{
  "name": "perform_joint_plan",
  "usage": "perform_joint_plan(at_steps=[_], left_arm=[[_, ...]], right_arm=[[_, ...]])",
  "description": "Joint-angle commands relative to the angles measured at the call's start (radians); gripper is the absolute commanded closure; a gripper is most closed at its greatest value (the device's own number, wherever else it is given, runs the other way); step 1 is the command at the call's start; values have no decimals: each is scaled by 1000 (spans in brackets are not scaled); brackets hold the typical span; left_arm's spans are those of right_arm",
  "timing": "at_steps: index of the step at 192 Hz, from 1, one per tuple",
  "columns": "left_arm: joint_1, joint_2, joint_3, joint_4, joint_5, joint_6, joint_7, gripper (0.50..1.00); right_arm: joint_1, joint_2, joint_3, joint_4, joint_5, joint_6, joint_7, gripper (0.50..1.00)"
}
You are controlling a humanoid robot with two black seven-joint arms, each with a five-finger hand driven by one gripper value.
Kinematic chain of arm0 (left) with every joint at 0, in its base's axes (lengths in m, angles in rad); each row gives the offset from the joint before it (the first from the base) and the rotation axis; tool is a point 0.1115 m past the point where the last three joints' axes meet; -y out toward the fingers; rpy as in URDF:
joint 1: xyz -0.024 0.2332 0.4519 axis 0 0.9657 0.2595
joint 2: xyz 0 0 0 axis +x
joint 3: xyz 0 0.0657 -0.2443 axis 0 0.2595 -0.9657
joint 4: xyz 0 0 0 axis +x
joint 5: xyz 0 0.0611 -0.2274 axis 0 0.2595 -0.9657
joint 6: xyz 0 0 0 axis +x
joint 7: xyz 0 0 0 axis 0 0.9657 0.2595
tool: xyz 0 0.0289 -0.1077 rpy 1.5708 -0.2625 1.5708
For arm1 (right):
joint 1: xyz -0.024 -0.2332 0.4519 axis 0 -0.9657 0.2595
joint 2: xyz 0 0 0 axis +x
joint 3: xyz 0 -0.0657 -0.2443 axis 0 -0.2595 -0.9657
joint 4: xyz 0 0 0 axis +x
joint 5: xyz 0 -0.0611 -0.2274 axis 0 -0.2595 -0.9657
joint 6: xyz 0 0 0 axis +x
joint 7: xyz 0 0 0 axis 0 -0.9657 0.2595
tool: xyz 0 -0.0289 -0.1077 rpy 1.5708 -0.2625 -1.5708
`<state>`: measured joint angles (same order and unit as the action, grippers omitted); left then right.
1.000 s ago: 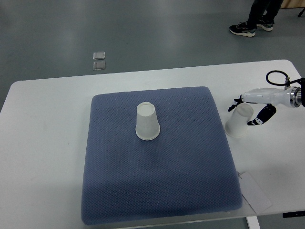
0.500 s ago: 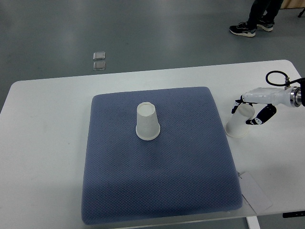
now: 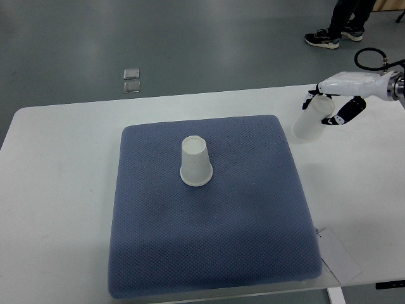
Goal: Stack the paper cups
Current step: 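Lift the cup and carry it over the cup on the mat, then lower the held cup onto the upside-down cup on the mat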
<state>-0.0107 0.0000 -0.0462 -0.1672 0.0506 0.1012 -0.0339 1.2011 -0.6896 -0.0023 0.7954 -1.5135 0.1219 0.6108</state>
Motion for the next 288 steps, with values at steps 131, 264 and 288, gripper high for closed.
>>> perform_joint_plan(at_steps=[131, 264, 288], left_arm=[[0, 0, 0, 0, 0, 0, 0, 500], [0, 0, 0, 0, 0, 0, 0, 500], [0, 0, 0, 0, 0, 0, 0, 500]], right_arm=[[394, 341, 5, 42, 13, 200, 0, 1000], [380, 435, -2, 74, 12, 383, 0, 1000], [377, 443, -4, 76, 12, 384, 0, 1000]])
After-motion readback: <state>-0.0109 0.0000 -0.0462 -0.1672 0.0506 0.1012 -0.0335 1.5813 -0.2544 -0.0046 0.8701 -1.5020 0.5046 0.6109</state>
